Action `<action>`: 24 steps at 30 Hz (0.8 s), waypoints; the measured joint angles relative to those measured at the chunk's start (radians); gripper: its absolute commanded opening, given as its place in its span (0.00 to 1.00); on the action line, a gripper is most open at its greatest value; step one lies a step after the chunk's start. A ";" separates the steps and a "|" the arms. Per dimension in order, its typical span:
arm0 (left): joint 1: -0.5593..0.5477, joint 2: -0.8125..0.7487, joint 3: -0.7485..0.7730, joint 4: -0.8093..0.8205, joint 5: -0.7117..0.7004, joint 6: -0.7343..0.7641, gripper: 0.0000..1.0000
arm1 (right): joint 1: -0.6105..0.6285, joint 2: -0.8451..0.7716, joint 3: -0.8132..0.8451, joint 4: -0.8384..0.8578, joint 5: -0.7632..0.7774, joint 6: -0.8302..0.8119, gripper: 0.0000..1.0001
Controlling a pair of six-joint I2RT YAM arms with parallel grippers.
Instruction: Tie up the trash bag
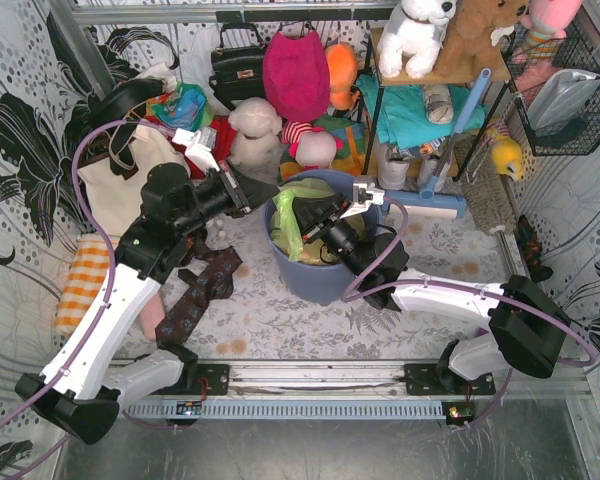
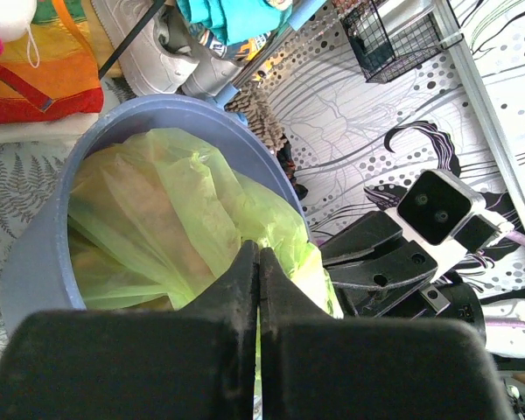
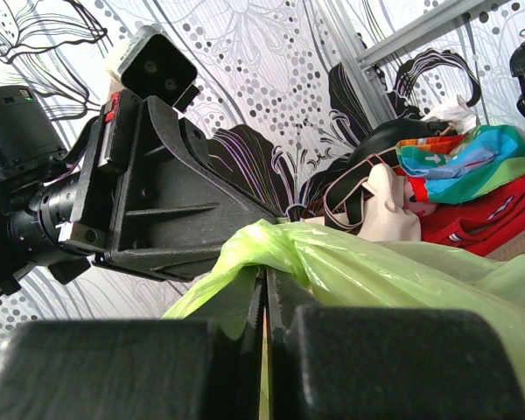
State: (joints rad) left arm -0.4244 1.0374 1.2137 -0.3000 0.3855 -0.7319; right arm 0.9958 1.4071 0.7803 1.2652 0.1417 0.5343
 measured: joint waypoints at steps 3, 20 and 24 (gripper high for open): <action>0.000 -0.006 -0.011 0.017 0.000 -0.001 0.00 | -0.001 0.000 0.000 0.000 0.000 0.003 0.00; 0.000 -0.002 -0.020 0.092 0.000 -0.001 0.00 | -0.002 -0.183 -0.032 -0.225 0.000 0.063 0.18; 0.000 0.006 -0.021 0.103 0.000 -0.001 0.00 | -0.002 -0.291 -0.034 -0.370 0.001 0.083 0.21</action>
State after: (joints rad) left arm -0.4244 1.0435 1.1923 -0.1974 0.3855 -0.7330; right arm 0.9939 1.1164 0.7464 0.8955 0.1425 0.6170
